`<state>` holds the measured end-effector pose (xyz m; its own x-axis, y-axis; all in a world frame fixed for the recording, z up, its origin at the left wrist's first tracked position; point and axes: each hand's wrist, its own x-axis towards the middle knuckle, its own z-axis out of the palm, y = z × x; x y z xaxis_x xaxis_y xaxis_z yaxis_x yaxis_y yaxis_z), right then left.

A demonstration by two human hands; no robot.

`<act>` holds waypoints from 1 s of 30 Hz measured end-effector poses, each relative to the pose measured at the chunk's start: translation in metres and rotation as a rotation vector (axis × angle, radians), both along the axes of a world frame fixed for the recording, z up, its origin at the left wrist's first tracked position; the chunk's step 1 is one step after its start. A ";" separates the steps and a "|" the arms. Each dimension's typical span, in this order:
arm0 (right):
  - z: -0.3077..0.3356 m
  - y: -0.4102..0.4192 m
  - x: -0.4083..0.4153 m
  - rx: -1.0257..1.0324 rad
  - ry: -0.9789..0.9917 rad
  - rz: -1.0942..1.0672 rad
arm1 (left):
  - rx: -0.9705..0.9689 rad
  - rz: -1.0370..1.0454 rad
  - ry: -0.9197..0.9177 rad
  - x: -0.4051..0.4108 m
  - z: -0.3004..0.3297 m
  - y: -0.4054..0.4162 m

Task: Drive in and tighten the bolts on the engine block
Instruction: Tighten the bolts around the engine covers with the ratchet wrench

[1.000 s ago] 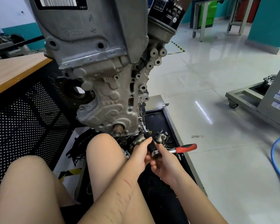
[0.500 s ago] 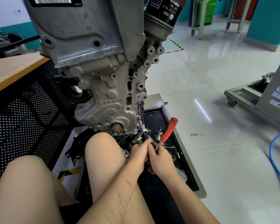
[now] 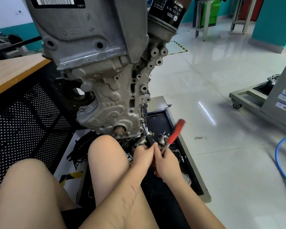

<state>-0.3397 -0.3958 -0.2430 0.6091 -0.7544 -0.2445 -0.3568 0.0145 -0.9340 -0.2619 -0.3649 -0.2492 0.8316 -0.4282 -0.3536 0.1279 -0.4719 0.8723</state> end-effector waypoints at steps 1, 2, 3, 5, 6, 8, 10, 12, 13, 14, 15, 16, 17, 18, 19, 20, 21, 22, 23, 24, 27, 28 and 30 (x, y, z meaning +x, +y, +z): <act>-0.002 0.002 0.000 -0.132 0.054 0.030 | 0.049 -0.041 -0.085 0.000 0.000 0.001; -0.003 0.002 0.000 -0.197 0.079 0.040 | 0.113 -0.086 -0.175 -0.001 0.001 0.003; -0.003 0.002 0.001 -0.194 0.075 0.045 | 0.194 -0.138 -0.274 -0.002 0.003 0.004; -0.002 0.001 0.001 -0.081 0.015 0.058 | 0.374 -0.237 -0.473 -0.004 0.008 0.005; -0.001 0.001 0.002 -0.033 -0.005 0.059 | 0.452 -0.283 -0.558 -0.004 0.011 0.006; -0.001 0.001 0.004 0.051 -0.025 0.048 | 0.580 -0.403 -0.727 -0.001 0.015 0.011; 0.000 0.000 0.004 0.183 -0.074 0.019 | 0.653 -0.566 -0.863 0.001 0.018 0.018; 0.003 -0.002 0.004 0.366 -0.131 -0.021 | 0.700 -0.671 -0.963 0.005 0.020 0.025; 0.004 -0.004 0.004 0.456 -0.143 -0.042 | 0.719 -0.690 -0.994 0.009 0.021 0.026; 0.005 -0.005 0.004 0.532 -0.145 -0.058 | 0.734 -0.703 -1.005 0.014 0.022 0.024; 0.005 -0.006 0.004 0.597 -0.148 -0.071 | 0.745 -0.717 -1.008 0.018 0.024 0.022; 0.005 -0.006 0.004 0.647 -0.154 -0.081 | 0.756 -0.735 -1.021 0.021 0.026 0.020; 0.004 -0.007 0.003 0.687 -0.163 -0.091 | 0.767 -0.753 -1.049 0.023 0.027 0.018; 0.004 -0.007 0.003 0.718 -0.170 -0.101 | 0.782 -0.774 -1.083 0.024 0.027 0.016; 0.004 -0.008 0.003 0.739 -0.174 -0.113 | 0.799 -0.794 -1.118 0.024 0.028 0.014; 0.004 -0.009 0.003 0.750 -0.174 -0.125 | 0.816 -0.813 -1.153 0.023 0.027 0.013; 0.003 -0.009 0.002 0.751 -0.172 -0.132 | 0.829 -0.829 -1.190 0.023 0.026 0.012; 0.003 -0.009 0.002 0.749 -0.171 -0.134 | 0.835 -0.840 -1.223 0.023 0.024 0.011; 0.002 -0.009 0.002 0.736 -0.167 -0.132 | 0.838 -0.845 -1.249 0.023 0.022 0.011; 0.002 -0.009 0.002 0.707 -0.160 -0.130 | 0.840 -0.847 -1.266 0.023 0.021 0.011; 0.001 -0.007 0.001 0.448 -0.105 -0.106 | 0.830 -0.836 -1.285 0.022 0.018 0.012; 0.001 -0.005 0.001 0.289 -0.067 -0.085 | 0.825 -0.835 -1.287 0.021 0.018 0.013; 0.000 -0.003 0.002 -0.076 0.048 -0.012 | 0.823 -0.842 -1.292 0.020 0.016 0.014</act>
<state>-0.3381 -0.3987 -0.2433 0.5889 -0.7791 -0.2150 -0.4013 -0.0511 -0.9145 -0.2414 -0.3513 -0.2334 0.3939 -0.9187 -0.0289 -0.8871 -0.3717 -0.2737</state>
